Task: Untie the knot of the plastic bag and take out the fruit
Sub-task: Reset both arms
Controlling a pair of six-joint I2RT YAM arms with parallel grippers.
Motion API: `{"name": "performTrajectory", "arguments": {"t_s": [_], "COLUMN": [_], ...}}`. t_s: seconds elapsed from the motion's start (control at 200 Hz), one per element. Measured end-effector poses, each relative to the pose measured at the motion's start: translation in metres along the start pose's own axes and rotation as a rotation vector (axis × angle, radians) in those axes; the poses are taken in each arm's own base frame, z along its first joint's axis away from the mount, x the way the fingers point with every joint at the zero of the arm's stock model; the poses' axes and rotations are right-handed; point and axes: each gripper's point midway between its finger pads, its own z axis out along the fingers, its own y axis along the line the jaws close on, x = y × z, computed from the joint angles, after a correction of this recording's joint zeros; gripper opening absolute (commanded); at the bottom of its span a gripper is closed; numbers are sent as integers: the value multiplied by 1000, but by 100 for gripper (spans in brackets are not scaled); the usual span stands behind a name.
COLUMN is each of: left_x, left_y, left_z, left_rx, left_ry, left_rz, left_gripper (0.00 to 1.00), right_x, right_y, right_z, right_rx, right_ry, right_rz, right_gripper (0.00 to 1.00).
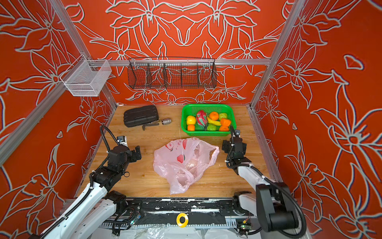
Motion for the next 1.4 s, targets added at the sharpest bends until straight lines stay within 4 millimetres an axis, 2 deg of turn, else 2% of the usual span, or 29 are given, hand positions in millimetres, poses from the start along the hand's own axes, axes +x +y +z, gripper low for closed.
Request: {"name": "performTrajectory", "arguments": {"t_s": [0.095,0.215,0.3,0.425,0.691,0.771,0.871,0.996,1.401], "left_x": [14,25,29,33,36,42,33,25,25], "left_y": [4,7,7,4,1,2,-1,-3,-5], "left_z": [14,29,37,60,115,118,119,120,119], "left_rx": [-19,-25,-18,1,69,96,120,130,138], "left_ry": [12,18,15,40,77,96,76,54,54], "left_rz": [15,27,32,61,57,44,35,30,30], "left_gripper": [98,98,98,98,98,97,97,97,97], "right_x": [16,47,34,15,8,3,-2,1,5], "right_y": [6,5,2,-4,-1,5,8,10,14], "right_z": [14,18,18,17,19,20,20,20,20], "right_rx": [-20,-34,-38,-25,-71,-100,-118,-129,-136], "right_ry": [-35,-8,-63,-127,-138,-144,-150,-138,-123], "right_rz": [-34,-63,-41,-10,1,-5,-9,-13,-27], "right_gripper": [97,97,97,97,97,97,97,97,97]}}
